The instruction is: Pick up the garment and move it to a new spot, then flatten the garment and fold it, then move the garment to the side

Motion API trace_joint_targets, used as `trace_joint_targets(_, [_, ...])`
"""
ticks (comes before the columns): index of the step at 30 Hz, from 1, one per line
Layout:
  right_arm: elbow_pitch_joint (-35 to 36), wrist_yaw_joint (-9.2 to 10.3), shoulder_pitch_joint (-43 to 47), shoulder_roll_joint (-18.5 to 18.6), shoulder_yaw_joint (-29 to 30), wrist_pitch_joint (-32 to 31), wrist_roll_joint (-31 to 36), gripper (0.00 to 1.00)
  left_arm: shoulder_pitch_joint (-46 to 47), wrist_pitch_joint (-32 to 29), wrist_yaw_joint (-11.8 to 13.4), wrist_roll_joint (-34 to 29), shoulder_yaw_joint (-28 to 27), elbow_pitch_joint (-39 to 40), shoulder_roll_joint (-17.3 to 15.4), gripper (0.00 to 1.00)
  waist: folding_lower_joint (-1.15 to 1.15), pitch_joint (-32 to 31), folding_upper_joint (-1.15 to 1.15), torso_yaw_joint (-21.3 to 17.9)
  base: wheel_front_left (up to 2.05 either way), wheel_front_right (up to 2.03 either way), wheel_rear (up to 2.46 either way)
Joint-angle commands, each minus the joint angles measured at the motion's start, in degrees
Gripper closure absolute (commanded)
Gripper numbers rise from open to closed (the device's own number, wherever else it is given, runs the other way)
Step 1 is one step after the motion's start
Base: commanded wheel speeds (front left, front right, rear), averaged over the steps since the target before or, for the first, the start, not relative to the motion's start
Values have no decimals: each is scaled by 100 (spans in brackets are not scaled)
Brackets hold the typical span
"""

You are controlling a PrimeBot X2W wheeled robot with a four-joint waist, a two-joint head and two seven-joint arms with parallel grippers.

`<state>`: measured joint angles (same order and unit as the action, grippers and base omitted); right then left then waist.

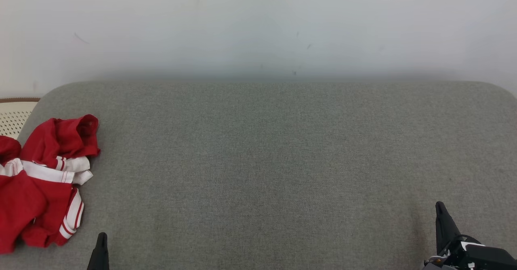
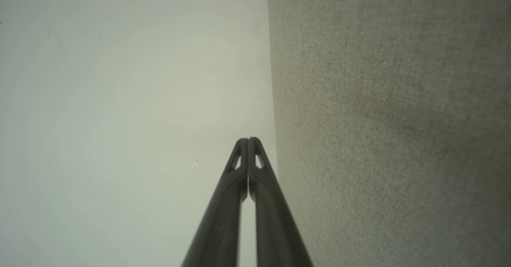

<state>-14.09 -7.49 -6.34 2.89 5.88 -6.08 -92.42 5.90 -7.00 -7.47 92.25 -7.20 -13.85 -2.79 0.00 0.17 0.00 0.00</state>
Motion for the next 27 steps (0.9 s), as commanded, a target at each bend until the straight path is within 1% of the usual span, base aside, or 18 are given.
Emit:
trace_joint_targets(1, [8,0,3,-10,-5,-13,-12,100,10,-16,-18,24,-23,21,-19,100,0,0,0,0,0,0,0])
trace_joint_targets(27, [7,0,3,-10,-6,-13,-12,100,10,-16,-18,24,-23,21,-20,100,0,0,0,0,0,0,0])
